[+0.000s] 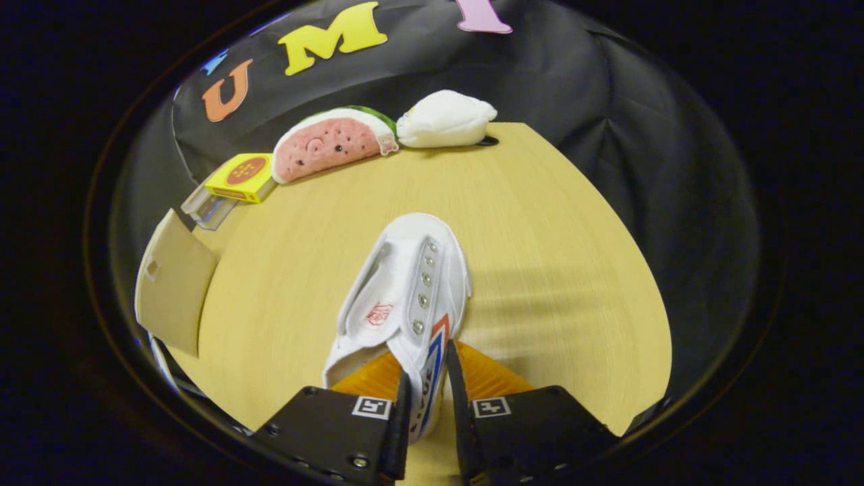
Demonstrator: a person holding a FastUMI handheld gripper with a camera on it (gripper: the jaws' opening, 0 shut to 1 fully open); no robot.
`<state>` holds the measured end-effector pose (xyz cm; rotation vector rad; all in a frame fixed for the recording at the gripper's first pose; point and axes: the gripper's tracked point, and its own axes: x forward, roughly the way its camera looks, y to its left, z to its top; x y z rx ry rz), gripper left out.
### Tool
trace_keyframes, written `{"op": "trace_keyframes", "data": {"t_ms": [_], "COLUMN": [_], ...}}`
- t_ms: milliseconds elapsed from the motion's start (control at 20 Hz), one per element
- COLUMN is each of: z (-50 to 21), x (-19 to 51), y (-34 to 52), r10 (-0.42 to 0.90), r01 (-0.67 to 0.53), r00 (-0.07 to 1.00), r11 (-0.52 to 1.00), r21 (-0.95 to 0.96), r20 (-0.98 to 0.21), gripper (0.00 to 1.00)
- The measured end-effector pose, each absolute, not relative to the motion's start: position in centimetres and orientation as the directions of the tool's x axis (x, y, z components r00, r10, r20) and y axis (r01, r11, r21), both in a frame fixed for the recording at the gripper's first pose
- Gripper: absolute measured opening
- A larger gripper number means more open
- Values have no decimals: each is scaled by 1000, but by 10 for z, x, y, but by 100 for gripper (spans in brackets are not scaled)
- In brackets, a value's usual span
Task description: Open the storage box then place both shoes into the box .Put the left shoe in first, then the right shoe, with the right side of both shoes facing outward in a uniform manner.
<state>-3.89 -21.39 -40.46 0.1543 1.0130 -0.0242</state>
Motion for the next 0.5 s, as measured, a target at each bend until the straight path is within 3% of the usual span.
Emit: {"op": "trace_keyframes", "data": {"t_ms": [50,100,150,200,500], "z": [-403,-402,-399,-397,-380], "x": [-39,-40,-39,-41,-47], "y": [-216,-216,-221,-222,-208], "r10": [46,40,9,8,90], "r01": [111,122,149,167,326], "r00": [532,518,516,510,483], "r11": [986,985,984,980,905], "r21": [123,121,101,108,274], "r20": [-846,-855,-856,-860,-871], "gripper": [29,11,11,0,0]}}
